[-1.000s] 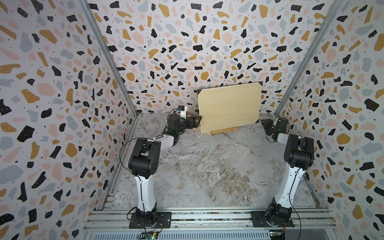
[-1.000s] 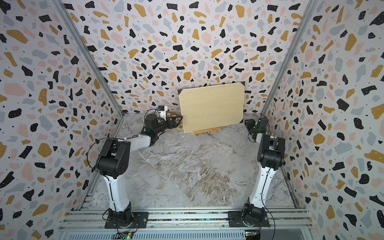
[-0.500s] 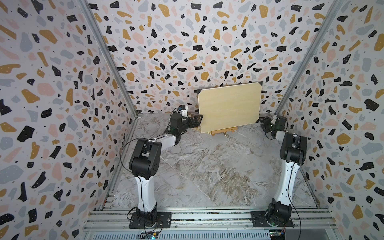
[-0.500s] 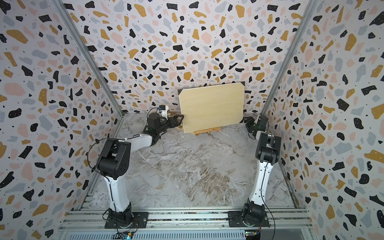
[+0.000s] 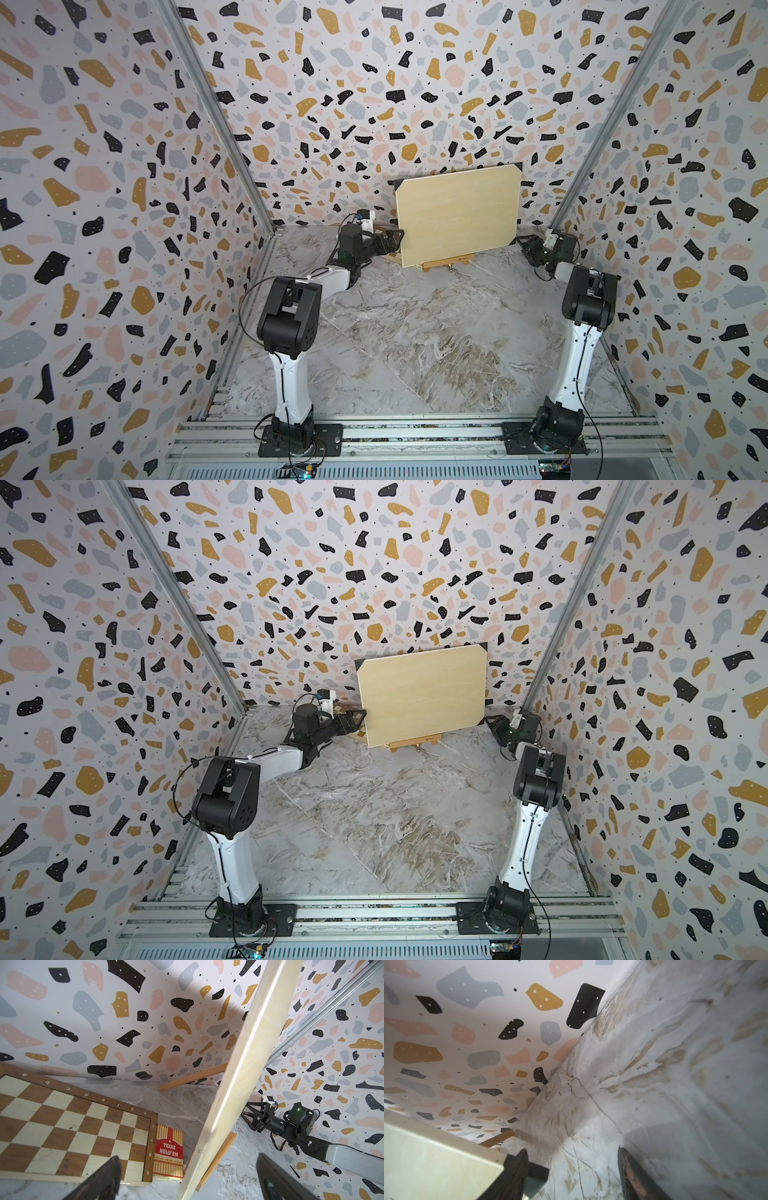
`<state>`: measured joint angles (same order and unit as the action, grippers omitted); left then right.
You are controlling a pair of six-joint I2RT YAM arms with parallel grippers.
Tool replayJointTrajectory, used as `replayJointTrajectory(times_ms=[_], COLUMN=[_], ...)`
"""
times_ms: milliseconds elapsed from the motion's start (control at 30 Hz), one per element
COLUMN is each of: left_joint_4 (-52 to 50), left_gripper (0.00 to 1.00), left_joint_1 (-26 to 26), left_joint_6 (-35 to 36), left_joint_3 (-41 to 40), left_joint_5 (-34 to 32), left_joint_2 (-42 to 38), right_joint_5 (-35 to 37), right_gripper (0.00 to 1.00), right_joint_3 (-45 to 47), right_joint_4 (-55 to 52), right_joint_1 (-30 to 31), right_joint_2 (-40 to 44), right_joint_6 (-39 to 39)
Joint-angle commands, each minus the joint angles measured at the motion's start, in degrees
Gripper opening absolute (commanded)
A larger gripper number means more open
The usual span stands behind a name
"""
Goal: Assemble the easel
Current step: Adjust the drawing board on the easel.
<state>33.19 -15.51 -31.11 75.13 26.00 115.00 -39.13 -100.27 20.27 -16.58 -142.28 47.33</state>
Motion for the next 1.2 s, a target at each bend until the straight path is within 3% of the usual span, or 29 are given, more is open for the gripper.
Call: replayJointTrajectory(times_ms=[0, 267, 533, 867, 1167], left_joint_4=[0.2, 0.6, -1.0, -3.2, -4.3], left_gripper=[1.0, 0.99, 0.99, 0.99, 1.0], left_joint_1=[0.9, 0.3, -0.4, -1.4, -1.6], left_joint_6=[1.4, 1.9, 4.7, 7.3, 8.0], left_joint_3=[2.5, 3.0, 4.2, 5.8, 7.2], left_joint_5=[3.0, 3.7, 1.9, -0.2, -1.3], left_joint_2=[-0.1, 0.2, 0.2, 0.9, 1.3], right_joint_5=[-0.6, -3.1, -6.2, -9.4, -13.5], right_gripper=[0.69, 0.7, 0.7, 0.7, 0.72], right_joint_3=[2.1, 0.2, -9.3, -22.5, -33.9], right_joint_4=[1.3, 11.3, 9.3, 5.2, -1.5], right_joint_1=[0.1, -1.0, -1.0, 0.2, 1.1], right_joint_2=[4.4, 1.7, -4.7, -12.8, -18.9], right_joint_6=[-1.3, 11.0, 18.0, 21.2, 18.2])
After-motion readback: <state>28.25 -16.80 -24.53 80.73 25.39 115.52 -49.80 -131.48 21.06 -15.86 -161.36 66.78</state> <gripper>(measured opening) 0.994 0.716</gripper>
